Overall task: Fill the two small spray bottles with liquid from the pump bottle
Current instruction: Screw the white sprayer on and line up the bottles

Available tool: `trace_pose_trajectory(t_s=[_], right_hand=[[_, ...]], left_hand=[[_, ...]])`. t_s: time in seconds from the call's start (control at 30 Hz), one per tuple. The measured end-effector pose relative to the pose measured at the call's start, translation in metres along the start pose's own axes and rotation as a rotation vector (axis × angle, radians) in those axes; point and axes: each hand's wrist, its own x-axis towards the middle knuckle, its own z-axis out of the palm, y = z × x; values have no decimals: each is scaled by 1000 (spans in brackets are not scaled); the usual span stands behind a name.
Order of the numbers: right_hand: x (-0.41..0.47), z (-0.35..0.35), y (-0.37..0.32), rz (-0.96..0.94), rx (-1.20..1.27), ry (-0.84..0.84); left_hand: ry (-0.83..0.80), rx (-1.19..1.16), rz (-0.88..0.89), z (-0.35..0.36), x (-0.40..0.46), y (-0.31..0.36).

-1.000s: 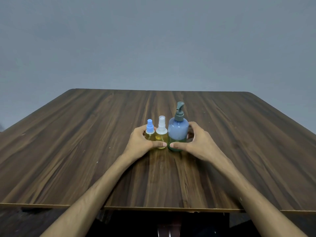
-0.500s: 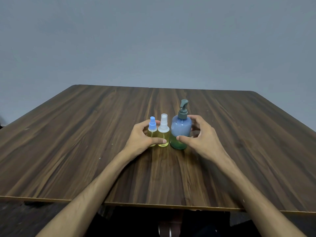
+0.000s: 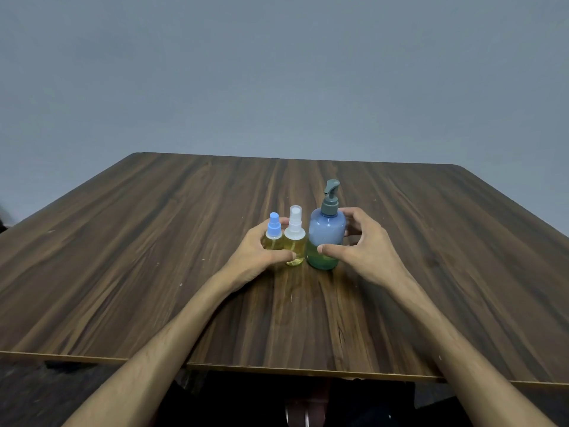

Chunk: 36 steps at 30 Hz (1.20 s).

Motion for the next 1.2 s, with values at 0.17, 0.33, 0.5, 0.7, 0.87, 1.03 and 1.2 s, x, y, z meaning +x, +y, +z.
trace_pose_trajectory(t_s=[0.17, 0.33, 0.5, 0.7, 0.87, 1.03, 1.2], right_hand=[[2, -1, -1, -10, 5, -31], [3, -3, -1, -8, 14, -42], [2, -2, -1, -6, 17, -40], [2, -3, 0, -8, 25, -46], [1, -2, 1, -13, 37, -46], [1, -2, 1, -7, 46, -40], [0, -1, 1, -1, 53, -33]], left_hand=[[53, -26, 9, 2, 0, 0], [90, 14, 25, 3, 5, -1], [78, 52, 47, 6, 8, -3], [-19, -5, 46, 1, 2, -1], [33, -64, 3, 0, 2, 0], [105, 31, 42, 5, 9, -3], [49, 65, 49, 9, 6, -2]])
